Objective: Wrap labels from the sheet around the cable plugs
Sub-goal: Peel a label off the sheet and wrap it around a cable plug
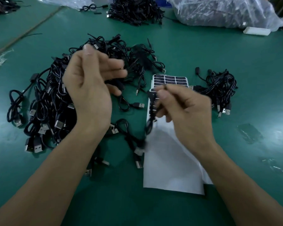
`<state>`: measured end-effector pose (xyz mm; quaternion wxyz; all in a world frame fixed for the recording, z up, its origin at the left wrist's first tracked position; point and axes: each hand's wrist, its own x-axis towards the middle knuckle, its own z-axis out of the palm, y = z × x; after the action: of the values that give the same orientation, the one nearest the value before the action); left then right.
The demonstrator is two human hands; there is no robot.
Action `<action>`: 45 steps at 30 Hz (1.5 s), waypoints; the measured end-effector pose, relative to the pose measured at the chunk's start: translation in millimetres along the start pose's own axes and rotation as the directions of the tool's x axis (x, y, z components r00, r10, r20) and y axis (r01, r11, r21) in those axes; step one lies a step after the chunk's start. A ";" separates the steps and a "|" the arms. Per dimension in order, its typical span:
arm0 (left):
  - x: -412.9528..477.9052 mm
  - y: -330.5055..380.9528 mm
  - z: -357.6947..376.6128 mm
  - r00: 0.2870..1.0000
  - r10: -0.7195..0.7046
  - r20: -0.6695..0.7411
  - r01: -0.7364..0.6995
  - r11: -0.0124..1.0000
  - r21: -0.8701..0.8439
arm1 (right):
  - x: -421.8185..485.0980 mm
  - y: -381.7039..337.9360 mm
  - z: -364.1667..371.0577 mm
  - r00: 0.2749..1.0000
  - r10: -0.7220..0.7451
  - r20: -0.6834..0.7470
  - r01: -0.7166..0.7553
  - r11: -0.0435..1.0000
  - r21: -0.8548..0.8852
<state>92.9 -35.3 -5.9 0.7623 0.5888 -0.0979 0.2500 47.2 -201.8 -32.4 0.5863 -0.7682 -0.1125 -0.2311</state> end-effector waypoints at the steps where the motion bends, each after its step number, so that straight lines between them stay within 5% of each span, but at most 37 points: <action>1: 1.3 -2.1 -1.5 0.999 -0.019 -0.037 0.019 1.000 -0.001 | 3.7 -0.7 -5.8 0.996 0.019 -0.091 -0.018 1.000 0.013; 5: -0.2 -12.7 -4.7 0.998 -0.047 -0.047 0.052 0.992 0.115 | 26.6 6.9 -41.7 0.890 0.041 -0.455 -0.103 0.988 -0.111; 9: -4.3 -24.6 -8.2 0.998 -0.066 -0.025 0.070 0.964 0.257 | 49.2 26.5 -84.3 0.807 0.129 -0.576 -0.333 0.905 -0.264; 16: -4.3 -37.8 -12.9 0.969 -0.172 0.176 0.036 0.806 0.591 | 72.8 26.7 -102.2 0.869 0.172 -0.465 -0.436 0.712 -0.551; 22: -10.8 -43.9 -12.2 0.829 -0.325 0.455 -0.328 0.377 0.866 | 49.1 14.1 -74.0 0.933 -0.008 -0.360 -0.268 0.651 -0.710; 25: -13.1 -42.9 -10.8 0.806 -0.337 0.486 -0.388 0.318 0.865 | 38.5 8.6 -46.8 0.975 0.024 -0.220 -0.174 0.698 -0.695; 31: -12.5 -39.2 -13.6 0.797 -0.276 0.537 -0.432 0.361 0.827 | 24.3 15.9 -7.0 0.984 0.171 0.051 -0.101 0.766 -0.635; 35: -16.6 -29.3 -7.5 0.810 -0.015 0.586 -0.544 0.351 0.762 | 14.9 25.0 0.2 0.987 0.093 0.129 -0.002 0.819 -0.573; 40: -22.5 -22.3 0.3 0.583 0.457 0.672 -0.812 0.340 0.474 | 10.8 29.7 7.3 0.963 0.041 0.265 0.104 0.854 -0.510; 45: -24.6 -27.7 2.8 0.458 0.538 0.708 -0.854 0.486 0.183 | 6.7 21.1 8.9 0.973 -0.097 0.208 0.131 0.979 -0.154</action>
<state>86.0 -49.6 -39.6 0.3232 0.7138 -0.4892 0.3831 64.3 -200.0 -48.9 0.4913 -0.8262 -0.1949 -0.1949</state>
